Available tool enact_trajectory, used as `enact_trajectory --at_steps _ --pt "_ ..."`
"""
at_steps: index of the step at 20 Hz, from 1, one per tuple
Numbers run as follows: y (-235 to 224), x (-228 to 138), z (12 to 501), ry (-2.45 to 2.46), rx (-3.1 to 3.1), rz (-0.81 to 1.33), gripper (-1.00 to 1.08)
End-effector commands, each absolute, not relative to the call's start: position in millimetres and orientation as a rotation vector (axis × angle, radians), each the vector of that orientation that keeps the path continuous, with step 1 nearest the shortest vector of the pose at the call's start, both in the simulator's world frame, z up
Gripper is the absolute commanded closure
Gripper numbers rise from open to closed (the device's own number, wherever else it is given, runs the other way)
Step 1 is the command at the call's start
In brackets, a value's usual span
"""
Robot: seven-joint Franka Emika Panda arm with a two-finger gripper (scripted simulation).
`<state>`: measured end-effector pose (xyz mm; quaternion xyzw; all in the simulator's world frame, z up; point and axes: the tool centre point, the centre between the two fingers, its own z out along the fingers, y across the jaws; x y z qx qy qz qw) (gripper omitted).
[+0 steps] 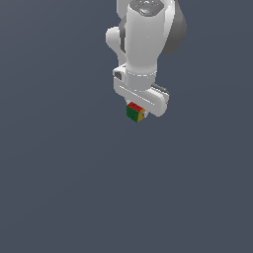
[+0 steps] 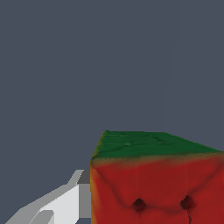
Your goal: Pick up the object and move it to a goal position.
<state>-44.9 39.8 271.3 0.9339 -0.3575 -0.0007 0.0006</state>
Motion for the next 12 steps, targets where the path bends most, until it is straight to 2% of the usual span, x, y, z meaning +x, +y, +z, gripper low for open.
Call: enact_trajectory --at_steps 1,12 --pt "51.9 -55.3 299.8 -1.123 2.932 0.001 1.08" --pt "98.1 -90.5 402.0 -1.123 2.932 0.002 1.08"
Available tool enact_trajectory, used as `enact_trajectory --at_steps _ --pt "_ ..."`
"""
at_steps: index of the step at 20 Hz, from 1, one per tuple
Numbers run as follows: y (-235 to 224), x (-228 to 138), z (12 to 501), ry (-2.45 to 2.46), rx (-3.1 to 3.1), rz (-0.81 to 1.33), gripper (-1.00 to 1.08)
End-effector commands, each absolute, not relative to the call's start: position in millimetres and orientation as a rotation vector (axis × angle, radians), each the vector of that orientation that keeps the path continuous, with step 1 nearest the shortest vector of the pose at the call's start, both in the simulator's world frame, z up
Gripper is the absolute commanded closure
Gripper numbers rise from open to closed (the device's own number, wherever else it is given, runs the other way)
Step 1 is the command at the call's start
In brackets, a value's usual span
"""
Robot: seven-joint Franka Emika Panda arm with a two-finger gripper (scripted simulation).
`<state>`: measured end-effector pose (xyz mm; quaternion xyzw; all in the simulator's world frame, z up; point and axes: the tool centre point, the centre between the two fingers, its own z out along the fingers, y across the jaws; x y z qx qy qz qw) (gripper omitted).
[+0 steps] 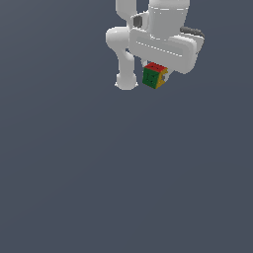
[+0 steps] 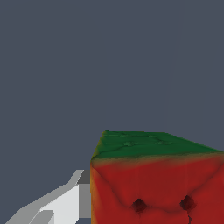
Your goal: Pick up the object and move it to a goal position.
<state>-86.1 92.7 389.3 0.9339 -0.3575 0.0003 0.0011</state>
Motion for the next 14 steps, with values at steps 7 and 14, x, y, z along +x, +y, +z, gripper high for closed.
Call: enact_trajectory --at_steps 7,14 --pt "115.4 -101.3 438.3 -1.122 2.933 0.001 1.08" --pt "120.5 -103.0 448.6 -1.122 2.934 0.000 1.08"
